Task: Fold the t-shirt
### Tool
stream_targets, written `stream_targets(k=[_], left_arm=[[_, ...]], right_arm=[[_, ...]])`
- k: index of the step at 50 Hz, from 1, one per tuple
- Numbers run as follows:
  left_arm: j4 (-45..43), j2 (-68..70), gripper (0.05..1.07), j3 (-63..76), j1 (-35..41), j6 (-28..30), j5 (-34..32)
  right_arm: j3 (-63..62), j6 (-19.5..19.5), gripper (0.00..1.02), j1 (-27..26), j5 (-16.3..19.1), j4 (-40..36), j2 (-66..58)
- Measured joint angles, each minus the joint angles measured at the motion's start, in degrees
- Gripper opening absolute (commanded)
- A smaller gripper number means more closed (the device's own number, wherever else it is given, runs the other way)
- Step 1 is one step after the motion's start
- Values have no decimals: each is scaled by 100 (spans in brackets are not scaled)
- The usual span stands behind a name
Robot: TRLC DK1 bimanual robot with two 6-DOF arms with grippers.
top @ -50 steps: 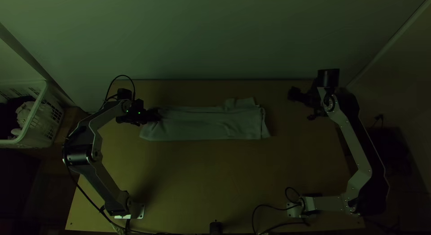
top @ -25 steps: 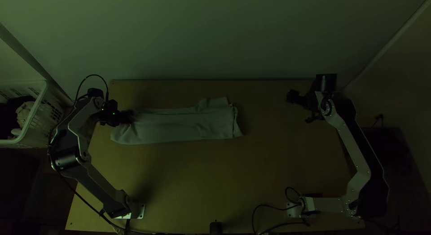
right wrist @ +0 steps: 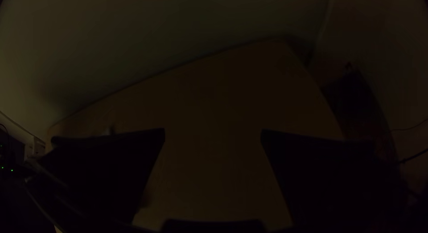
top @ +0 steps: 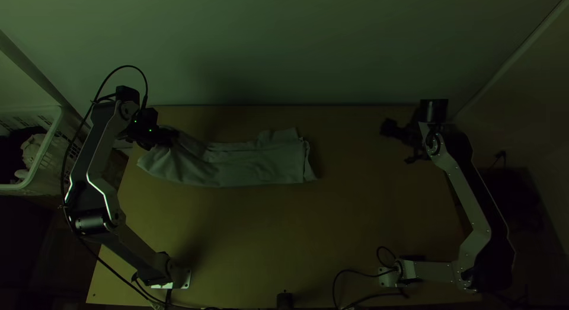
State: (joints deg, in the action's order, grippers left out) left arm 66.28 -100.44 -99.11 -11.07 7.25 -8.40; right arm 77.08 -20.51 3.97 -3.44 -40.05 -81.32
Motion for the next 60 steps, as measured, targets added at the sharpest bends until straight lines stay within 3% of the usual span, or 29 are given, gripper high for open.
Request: stream_targets(k=[33, 60], left_arm=[[1073, -640, 8, -1882, 2068, -990, 310], [1108, -1681, 8, -2813, 3508, -1954, 313]], right_arm=[[-431, 0, 99, -107, 0, 72, 352], [-953, 0, 99, -116, 0, 382, 608]])
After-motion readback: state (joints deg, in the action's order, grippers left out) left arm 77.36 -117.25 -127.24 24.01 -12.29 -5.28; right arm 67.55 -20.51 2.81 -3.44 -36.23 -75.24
